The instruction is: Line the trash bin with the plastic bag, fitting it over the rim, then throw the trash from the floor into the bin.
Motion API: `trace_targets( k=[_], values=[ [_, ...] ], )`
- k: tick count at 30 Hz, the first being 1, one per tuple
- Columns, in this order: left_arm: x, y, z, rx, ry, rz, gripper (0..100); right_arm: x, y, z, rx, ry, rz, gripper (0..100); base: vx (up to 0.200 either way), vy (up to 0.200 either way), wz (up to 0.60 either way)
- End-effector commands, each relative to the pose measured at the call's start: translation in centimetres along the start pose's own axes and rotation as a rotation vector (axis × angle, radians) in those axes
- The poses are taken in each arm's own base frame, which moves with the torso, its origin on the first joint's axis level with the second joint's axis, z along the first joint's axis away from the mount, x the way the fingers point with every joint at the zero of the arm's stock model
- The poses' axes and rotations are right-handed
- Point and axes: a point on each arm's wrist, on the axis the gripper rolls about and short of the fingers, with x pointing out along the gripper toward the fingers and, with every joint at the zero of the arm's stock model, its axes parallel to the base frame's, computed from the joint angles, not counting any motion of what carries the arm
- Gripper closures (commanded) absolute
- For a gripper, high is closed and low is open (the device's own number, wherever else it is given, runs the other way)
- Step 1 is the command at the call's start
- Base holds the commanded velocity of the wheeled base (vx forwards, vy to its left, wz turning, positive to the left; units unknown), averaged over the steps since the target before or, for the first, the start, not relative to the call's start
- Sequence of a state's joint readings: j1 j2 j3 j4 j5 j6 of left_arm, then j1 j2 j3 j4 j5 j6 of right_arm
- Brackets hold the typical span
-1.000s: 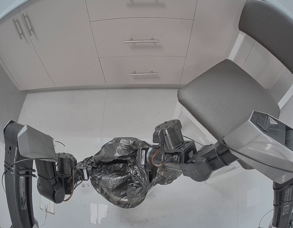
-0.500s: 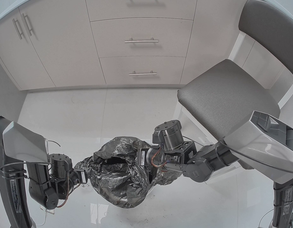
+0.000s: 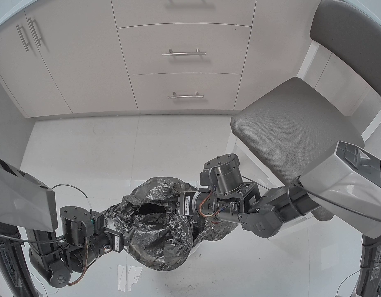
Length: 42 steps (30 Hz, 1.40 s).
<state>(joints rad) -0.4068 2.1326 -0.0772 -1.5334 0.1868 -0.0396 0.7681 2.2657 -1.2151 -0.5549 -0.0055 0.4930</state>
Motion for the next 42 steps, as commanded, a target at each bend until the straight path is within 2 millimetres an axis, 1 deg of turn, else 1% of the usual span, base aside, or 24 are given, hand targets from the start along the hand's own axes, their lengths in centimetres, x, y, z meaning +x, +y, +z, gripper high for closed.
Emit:
trace_targets(
  k=[1,6,7,8,11,15,18,22,25,30,37,42],
  values=[
    [-0.1,-0.1,1.3,0.047,-0.067,-0.012,0,-1.1,0.5,0.8,0.002,-0.023,0.014,100,0.000,0.000,0.00],
    [2.1,0.0,3.5,0.118,-0.174,-0.073,0,-2.0,0.8,1.3,0.002,-0.035,0.022,100,0.000,0.000,0.00],
    [2.1,0.0,3.5,0.118,-0.174,-0.073,0,-2.0,0.8,1.3,0.002,-0.035,0.022,100,0.000,0.000,0.00],
    [2.9,-0.1,4.4,0.142,-0.218,-0.076,0,-2.5,0.9,1.5,-0.001,-0.040,0.026,100,0.000,0.000,0.00],
    [3.9,-0.3,5.7,0.142,-0.279,-0.079,0,-2.9,1.0,1.5,-0.002,-0.039,0.028,100,0.000,0.000,0.00],
    [5.3,-0.5,6.2,0.162,-0.307,-0.096,0,-3.0,1.1,1.5,-0.003,-0.037,0.031,100,0.000,0.000,0.00],
    [6.2,-0.7,5.9,0.166,-0.296,-0.099,0,-3.0,1.5,0.7,-0.011,-0.016,0.035,100,0.000,0.000,0.00],
    [6.4,-0.9,5.6,0.161,-0.284,-0.107,0,-3.0,2.0,0.3,-0.020,-0.009,0.046,100,0.000,0.000,0.00],
    [6.1,-1.1,5.3,0.163,-0.274,-0.114,0,-3.0,2.2,0.6,-0.021,-0.018,0.052,100,0.000,0.000,0.00],
    [5.4,-1.4,4.9,0.163,-0.257,-0.130,0,-2.8,2.1,0.4,-0.021,-0.013,0.049,100,0.000,0.000,0.00],
    [4.5,-1.8,6.1,0.118,-0.302,-0.147,0,-2.7,2.0,0.4,-0.020,-0.011,0.048,100,0.000,0.000,0.00],
    [4.3,-2.0,6.3,0.120,-0.313,-0.150,0,-2.3,1.8,0.0,-0.022,-0.001,0.042,100,0.000,0.000,0.00]
  ],
)
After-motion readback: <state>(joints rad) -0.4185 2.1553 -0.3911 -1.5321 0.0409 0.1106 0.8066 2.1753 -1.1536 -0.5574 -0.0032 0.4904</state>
